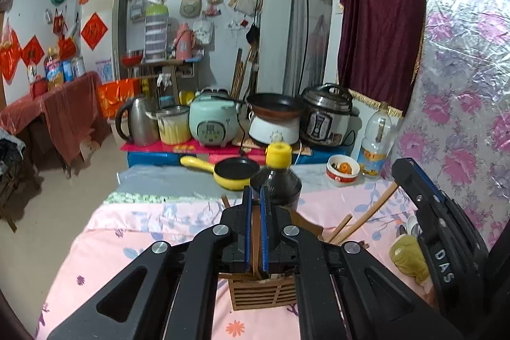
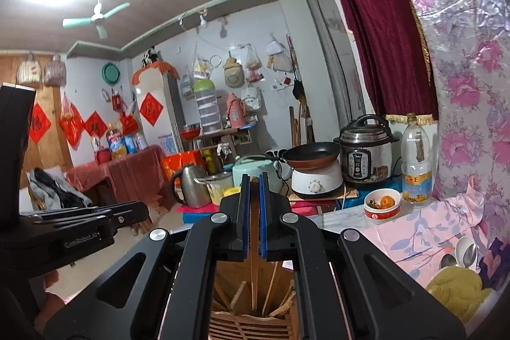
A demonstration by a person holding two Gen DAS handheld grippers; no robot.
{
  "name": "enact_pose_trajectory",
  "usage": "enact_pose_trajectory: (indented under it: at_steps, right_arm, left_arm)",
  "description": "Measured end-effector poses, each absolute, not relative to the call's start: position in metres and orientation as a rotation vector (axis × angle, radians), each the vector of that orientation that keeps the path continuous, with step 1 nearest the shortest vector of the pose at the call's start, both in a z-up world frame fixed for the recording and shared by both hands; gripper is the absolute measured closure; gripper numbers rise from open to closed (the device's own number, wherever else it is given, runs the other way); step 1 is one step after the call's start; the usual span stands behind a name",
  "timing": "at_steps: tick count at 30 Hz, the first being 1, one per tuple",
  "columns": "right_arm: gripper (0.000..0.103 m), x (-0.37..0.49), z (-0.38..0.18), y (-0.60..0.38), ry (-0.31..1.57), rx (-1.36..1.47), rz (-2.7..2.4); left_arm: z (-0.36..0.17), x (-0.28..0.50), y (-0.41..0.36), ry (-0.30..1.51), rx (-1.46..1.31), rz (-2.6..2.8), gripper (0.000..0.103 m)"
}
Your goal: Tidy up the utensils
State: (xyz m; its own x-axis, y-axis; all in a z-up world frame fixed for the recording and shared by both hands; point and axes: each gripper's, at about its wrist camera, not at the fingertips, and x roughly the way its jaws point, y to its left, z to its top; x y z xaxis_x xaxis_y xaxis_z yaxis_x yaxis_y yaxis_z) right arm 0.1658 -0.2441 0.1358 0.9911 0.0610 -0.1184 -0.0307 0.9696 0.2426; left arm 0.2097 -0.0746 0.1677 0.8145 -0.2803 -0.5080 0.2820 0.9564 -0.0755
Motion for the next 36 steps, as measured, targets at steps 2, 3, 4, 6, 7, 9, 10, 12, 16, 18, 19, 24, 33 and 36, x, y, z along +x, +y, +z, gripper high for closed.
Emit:
enact_pose_trajectory:
  at_steps: [2,3,4,6,7,9,10,12,16,18,19,24,33,36]
  right_arm:
    - [0.097,0.177,0.128,-0.241,0.174,0.228,0.055]
    - [0.096,0.184,0.124,-0.239,0.218,0.214,0.071]
    - [0.095,0.190,0.120,-0.237,0.258,0.205,0.085]
    - [0.085,0.193,0.112,-0.240,0.291,0.232,0.070]
    - [0.080,0.194,0.110,-0.241,0.302,0.244,0.069]
    - [0.079,0.193,0.110,-0.245,0.311,0.260,0.072]
    - [0.077,0.190,0.110,-0.246,0.308,0.260,0.063]
    - [0.072,0.186,0.110,-0.247,0.300,0.252,0.042]
    - [0.064,0.179,0.112,-0.252,0.297,0.251,0.025]
    - [0.064,0.176,0.113,-0.254,0.297,0.244,0.016]
    - [0.062,0.174,0.114,-0.255,0.295,0.241,0.011]
    - [0.055,0.169,0.115,-0.257,0.297,0.234,0.000]
    - [0.037,0.158,0.116,-0.235,0.292,0.140,-0.032]
    - [0.033,0.151,0.118,-0.228,0.273,0.117,-0.045]
  left_arm:
    - [0.161,0.214,-0.071,0.559,-0.016,-0.307,0.098]
    - [0.156,0.216,-0.069,0.568,-0.024,-0.308,0.097]
    - [0.151,0.217,-0.067,0.578,-0.027,-0.305,0.096]
    - [0.141,0.218,-0.062,0.588,-0.048,-0.290,0.062]
    - [0.137,0.218,-0.058,0.587,-0.060,-0.279,0.037]
    - [0.134,0.222,-0.052,0.590,-0.075,-0.258,0.036]
    - [0.134,0.222,-0.049,0.595,-0.085,-0.268,0.036]
    - [0.137,0.223,-0.039,0.596,-0.132,-0.294,0.036]
    - [0.141,0.218,-0.028,0.568,-0.129,-0.225,0.015]
    - [0.143,0.216,-0.024,0.558,-0.126,-0.191,0.009]
    - [0.143,0.215,-0.023,0.558,-0.124,-0.185,0.008]
    - [0.144,0.211,-0.022,0.557,-0.092,-0.135,0.006]
    - [0.141,0.204,-0.019,0.565,-0.062,-0.097,0.006]
    - [0.140,0.200,-0.019,0.561,-0.048,-0.084,0.006]
